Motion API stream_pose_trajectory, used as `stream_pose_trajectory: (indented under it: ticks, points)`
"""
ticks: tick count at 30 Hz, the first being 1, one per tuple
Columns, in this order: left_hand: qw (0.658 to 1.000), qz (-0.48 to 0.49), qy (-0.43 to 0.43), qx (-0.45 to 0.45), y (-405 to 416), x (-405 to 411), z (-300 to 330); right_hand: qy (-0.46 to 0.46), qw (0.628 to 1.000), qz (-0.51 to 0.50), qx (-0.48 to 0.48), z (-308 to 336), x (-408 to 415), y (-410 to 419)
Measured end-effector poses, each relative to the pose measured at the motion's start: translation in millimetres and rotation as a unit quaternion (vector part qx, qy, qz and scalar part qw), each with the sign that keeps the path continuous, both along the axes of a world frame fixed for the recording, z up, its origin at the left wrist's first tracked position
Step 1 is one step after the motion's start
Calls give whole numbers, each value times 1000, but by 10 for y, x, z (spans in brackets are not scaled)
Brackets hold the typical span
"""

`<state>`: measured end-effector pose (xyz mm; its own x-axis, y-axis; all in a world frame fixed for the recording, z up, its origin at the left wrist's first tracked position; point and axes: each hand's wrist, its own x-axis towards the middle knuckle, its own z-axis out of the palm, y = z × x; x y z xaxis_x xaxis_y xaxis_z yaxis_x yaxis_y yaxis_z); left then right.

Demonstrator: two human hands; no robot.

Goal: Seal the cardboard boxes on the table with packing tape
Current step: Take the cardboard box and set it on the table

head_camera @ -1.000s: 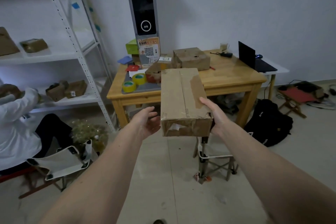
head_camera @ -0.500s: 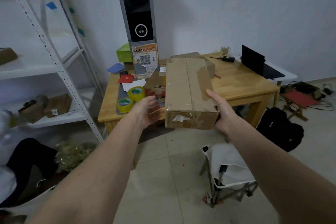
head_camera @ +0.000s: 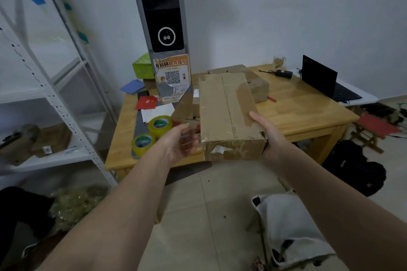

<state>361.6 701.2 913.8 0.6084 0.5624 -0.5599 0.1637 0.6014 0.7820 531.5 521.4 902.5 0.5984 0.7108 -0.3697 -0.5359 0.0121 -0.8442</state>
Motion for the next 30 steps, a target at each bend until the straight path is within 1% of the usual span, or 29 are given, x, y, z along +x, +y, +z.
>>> stream_pose_trajectory:
  ticks: [2, 7, 10, 12, 14, 21, 25, 30]
  points:
    - [1000, -11, 0, 12, 163, 242, 31, -10, 1000, 10, 3, 31, 219, 118]
    - [999, 0, -1, 33, 503, 818, 56, -33, 998, 30, 39, 89, 805, 412]
    - [1000, 5, -17, 26, 662, 1073, -21, -35, 996, 38, 71, 84, 1100, 590]
    - [1000, 9, -12, 4, 720, 1202, -77, -29, 995, 38, 89, 21, 1227, 688]
    - [1000, 7, -5, -10, 778, 1311, -116, -30, 995, 33, 87, -66, 1345, 789]
    - [1000, -12, -5, 6, 1195, 1817, -53, -46, 995, 44, 72, -154, 1782, 1110]
    - [999, -42, -25, 11, 1482, 2101, 45, -53, 996, 20, 72, -123, 2028, 1405]
    - [994, -75, -58, 52, 1946, 2408, 205, -56, 996, 7, 72, 29, 2274, 1782]
